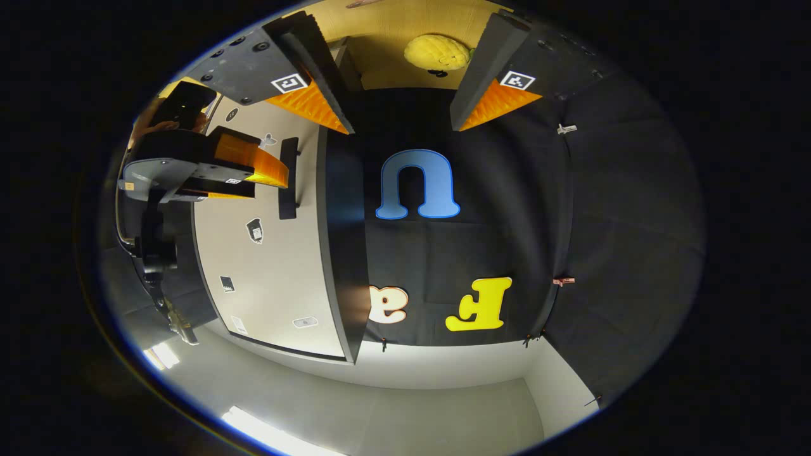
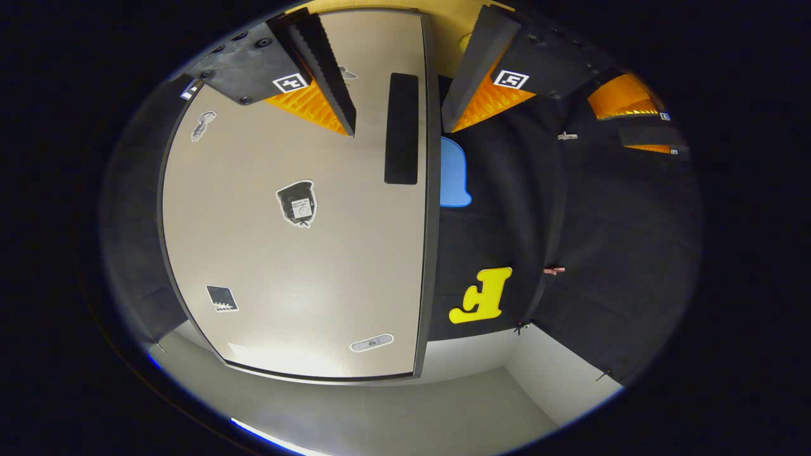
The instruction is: Open the cabinet door with the right hand, grasp the bottle in the cabinet with the left hand and place it on the coaster, then close the cabinet door with the right hand.
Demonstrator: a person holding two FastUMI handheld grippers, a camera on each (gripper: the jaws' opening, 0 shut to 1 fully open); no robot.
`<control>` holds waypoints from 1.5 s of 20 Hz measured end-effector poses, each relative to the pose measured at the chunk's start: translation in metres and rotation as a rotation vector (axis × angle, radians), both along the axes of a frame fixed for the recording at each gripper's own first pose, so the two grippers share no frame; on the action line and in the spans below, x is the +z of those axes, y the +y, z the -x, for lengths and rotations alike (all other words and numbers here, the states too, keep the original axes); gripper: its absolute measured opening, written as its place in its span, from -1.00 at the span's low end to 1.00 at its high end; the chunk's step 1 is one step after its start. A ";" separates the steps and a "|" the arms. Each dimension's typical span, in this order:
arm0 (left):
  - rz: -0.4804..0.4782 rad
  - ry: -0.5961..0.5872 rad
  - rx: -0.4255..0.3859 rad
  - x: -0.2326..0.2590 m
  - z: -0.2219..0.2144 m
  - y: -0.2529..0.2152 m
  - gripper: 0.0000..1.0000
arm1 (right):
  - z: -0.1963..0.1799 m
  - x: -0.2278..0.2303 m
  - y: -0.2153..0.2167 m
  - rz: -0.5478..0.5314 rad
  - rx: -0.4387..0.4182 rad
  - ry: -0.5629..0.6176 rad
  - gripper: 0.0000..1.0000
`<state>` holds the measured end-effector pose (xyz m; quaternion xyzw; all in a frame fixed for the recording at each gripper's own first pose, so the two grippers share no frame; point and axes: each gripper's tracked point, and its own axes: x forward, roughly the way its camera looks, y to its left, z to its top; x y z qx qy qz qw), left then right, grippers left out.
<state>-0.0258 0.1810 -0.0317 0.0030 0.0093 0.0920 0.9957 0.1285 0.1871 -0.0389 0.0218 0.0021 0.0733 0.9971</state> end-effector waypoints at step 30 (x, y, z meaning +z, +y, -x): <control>0.034 0.012 -0.104 -0.017 -0.011 0.010 0.88 | 0.034 -0.008 -0.008 0.035 -0.059 0.059 -0.79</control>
